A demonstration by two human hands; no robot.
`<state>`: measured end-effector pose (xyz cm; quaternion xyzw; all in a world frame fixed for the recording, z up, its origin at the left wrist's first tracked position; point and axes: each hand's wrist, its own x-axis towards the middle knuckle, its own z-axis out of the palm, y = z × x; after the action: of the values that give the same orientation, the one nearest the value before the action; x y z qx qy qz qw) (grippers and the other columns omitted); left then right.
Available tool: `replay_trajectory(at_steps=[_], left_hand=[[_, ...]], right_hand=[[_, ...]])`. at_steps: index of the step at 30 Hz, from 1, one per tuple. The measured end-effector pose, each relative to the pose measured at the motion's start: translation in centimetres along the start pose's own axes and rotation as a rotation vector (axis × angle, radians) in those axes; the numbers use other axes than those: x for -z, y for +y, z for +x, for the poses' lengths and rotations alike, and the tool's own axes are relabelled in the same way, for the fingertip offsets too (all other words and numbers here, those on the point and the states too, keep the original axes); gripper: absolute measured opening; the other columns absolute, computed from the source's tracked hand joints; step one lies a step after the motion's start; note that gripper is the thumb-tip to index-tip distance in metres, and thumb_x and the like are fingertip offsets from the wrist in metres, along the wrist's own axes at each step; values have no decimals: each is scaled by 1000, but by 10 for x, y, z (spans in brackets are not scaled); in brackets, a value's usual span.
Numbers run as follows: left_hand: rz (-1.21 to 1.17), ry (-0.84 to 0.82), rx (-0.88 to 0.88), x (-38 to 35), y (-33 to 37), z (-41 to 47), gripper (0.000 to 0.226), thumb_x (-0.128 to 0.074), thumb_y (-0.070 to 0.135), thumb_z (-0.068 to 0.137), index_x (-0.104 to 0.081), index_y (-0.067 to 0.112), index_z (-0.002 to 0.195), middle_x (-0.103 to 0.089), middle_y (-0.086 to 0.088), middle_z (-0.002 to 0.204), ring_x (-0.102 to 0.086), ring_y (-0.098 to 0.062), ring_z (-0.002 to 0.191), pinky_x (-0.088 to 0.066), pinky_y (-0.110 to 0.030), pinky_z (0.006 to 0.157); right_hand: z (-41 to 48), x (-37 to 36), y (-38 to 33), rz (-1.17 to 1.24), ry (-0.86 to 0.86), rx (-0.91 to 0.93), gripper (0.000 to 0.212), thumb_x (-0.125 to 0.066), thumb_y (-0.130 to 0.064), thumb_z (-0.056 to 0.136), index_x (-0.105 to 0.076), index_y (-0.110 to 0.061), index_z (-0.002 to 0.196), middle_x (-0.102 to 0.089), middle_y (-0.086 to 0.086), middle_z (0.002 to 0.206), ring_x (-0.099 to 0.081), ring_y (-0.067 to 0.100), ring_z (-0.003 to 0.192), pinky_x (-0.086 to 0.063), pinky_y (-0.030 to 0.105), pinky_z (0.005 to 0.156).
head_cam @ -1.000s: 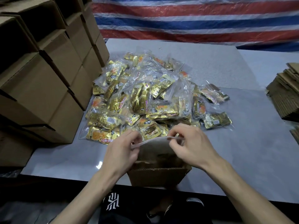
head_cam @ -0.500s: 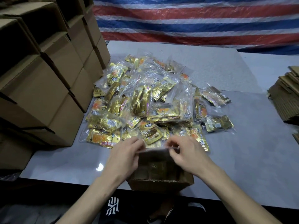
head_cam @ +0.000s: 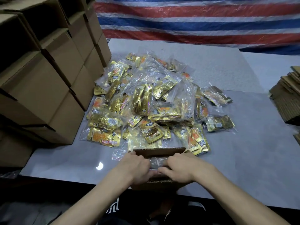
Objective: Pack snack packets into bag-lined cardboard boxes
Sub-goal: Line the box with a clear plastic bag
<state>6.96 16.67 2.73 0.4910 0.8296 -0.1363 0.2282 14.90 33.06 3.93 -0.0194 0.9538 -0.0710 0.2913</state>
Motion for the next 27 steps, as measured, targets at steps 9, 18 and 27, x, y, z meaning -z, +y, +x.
replay_trajectory(at_steps=[9,18,27], left_hand=[[-402,78,-15,11,-11,-1,45,-35,53,103,-67,23,93,-71,-4,94,-64,-23,92,-45,-34,76],[-412,206,-106,-23,-27,-41,56,-62,74,77,-61,43,124,-59,24,128,-25,4,142,7,-27,121],[-368,326,-147,-34,-21,-21,23,-60,49,93,-67,27,94,-69,12,109,-29,-11,145,-19,-40,119]], right_hand=[[8,24,5,424,41,47,41,-42,-36,100,-64,-17,72,-69,9,76,-56,20,60,-45,38,59],[32,66,92,1138,1141,-407,22,-76,-31,86,-59,-17,90,-64,-2,89,-61,14,82,-53,36,77],[70,65,116,1039,722,-715,29,-71,-33,92,-58,-10,80,-54,7,73,-54,21,66,-52,40,84]])
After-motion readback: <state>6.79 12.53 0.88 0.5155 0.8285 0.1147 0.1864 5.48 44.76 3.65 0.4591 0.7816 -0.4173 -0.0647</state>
